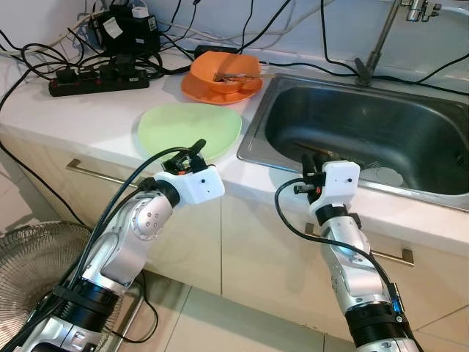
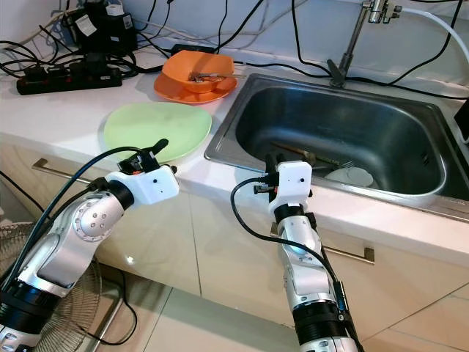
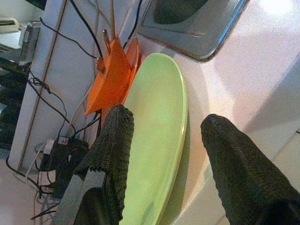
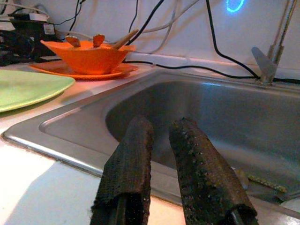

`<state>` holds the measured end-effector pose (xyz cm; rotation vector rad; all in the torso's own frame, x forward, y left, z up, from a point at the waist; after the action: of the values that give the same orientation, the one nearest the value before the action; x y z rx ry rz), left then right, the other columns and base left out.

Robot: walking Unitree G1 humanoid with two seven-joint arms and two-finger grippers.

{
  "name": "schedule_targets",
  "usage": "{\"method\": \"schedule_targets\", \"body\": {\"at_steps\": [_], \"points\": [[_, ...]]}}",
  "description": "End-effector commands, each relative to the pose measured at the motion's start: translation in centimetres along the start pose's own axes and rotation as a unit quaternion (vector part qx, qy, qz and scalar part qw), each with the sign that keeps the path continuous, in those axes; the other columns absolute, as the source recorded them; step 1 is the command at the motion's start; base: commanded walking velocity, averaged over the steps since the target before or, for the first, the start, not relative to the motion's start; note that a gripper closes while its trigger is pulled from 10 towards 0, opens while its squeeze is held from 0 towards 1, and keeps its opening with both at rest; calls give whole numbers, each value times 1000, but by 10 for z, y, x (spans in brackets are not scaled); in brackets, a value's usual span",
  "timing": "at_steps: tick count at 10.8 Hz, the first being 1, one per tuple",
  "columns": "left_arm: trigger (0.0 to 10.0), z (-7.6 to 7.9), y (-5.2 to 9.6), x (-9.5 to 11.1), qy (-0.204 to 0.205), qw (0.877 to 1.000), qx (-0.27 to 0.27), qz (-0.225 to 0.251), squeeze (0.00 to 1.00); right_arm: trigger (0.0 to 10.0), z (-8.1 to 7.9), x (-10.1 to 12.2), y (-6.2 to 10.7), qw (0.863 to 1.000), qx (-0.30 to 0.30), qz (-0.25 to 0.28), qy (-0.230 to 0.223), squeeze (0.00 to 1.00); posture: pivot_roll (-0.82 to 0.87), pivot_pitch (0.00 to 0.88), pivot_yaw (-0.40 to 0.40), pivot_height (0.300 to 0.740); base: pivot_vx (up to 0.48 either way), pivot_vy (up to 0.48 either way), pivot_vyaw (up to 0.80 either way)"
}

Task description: Kitchen organization

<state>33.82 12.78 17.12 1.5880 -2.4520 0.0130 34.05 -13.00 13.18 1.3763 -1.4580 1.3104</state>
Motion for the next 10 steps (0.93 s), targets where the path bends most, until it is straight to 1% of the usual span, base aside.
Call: {"method": "schedule_targets", "body": {"at_steps": [1,6,10], "points": [[10000,6,1,-2,-12,1000,-17,-6,0,10000,2,1,-2,1000,-5,-3,-7,0,181,43,-4,740,0,0,0],[10000,1,-2,-12,-40,998,-17,-39,0,10000,3,2,-4,1000,-10,-1,-10,0,182,52,-10,740,0,0,0],[10000,-10,-13,-12,-69,997,-14,-45,0,10000,5,3,-5,1000,-13,1,-11,0,177,52,-6,740,0,0,0]]}}
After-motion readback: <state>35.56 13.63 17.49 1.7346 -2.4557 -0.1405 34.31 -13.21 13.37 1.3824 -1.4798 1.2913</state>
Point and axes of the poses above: a point about 5 cm out from each wrist's last joint towards the gripper, its own y axis pointing back from the gripper into the wrist, its own x axis along the axis of the wrist's last joint, z = x × y, the point moved 2 cm from there along -y, pointing out of the wrist towards the gripper, and after that the axes turned 14 degrees about -y, right-handed, at the moved point
